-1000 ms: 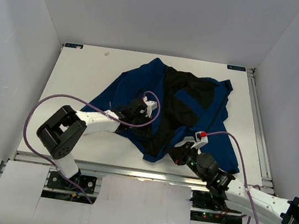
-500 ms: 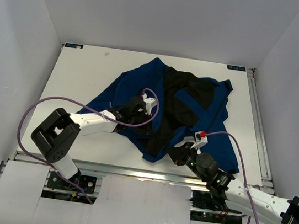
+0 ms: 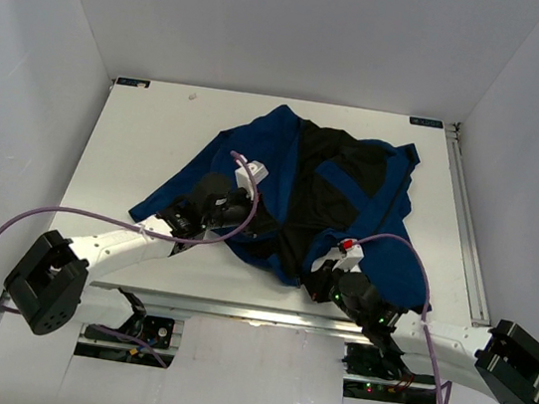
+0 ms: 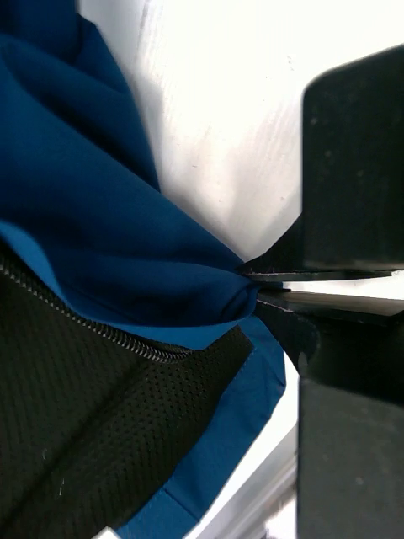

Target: Zip up the jacket

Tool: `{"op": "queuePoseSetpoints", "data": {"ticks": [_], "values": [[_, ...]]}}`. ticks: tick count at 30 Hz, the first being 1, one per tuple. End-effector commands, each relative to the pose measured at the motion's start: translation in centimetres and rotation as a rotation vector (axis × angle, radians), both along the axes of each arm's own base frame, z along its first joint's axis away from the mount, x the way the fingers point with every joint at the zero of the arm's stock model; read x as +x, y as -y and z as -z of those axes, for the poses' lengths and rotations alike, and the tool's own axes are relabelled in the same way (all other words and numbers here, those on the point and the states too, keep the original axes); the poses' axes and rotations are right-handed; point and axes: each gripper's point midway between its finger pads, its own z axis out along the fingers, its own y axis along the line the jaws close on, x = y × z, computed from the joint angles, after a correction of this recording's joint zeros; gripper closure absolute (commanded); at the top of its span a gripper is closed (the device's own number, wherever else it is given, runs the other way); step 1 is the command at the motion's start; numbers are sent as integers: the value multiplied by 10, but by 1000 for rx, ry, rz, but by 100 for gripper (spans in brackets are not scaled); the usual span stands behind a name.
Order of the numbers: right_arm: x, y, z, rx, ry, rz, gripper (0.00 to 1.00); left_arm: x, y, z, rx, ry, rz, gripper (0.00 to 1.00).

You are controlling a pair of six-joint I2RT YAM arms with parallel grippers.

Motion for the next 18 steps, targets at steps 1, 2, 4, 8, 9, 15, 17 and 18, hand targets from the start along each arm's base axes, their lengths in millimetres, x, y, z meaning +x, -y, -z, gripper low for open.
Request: {"op": "queuePoseSetpoints", "data": {"ticks": [1, 2, 4, 8, 9, 15, 17, 18], "values": [[29, -18, -42, 16, 146, 10, 92, -8, 0, -40, -115, 115, 54, 99], [31, -19, -46, 22, 152, 11, 92, -7, 0, -40, -103, 107, 56, 98], [34, -22, -50, 28, 160, 13, 92, -6, -1, -36, -76, 90, 58, 95], [31, -23, -50, 39, 156, -5, 92, -9, -3, -28, -53, 66, 62, 100], [29, -23, -49, 43, 154, -12, 92, -10, -3, -26, -54, 61, 62, 98], [26, -20, -52, 54, 161, -13, 92, -4, -7, -23, -26, 52, 25, 91], [25, -18, -54, 60, 165, -13, 92, -5, -8, -23, -31, 56, 19, 100], [24, -18, -57, 70, 170, -16, 92, -5, -8, -26, -44, 66, 18, 100]]}}
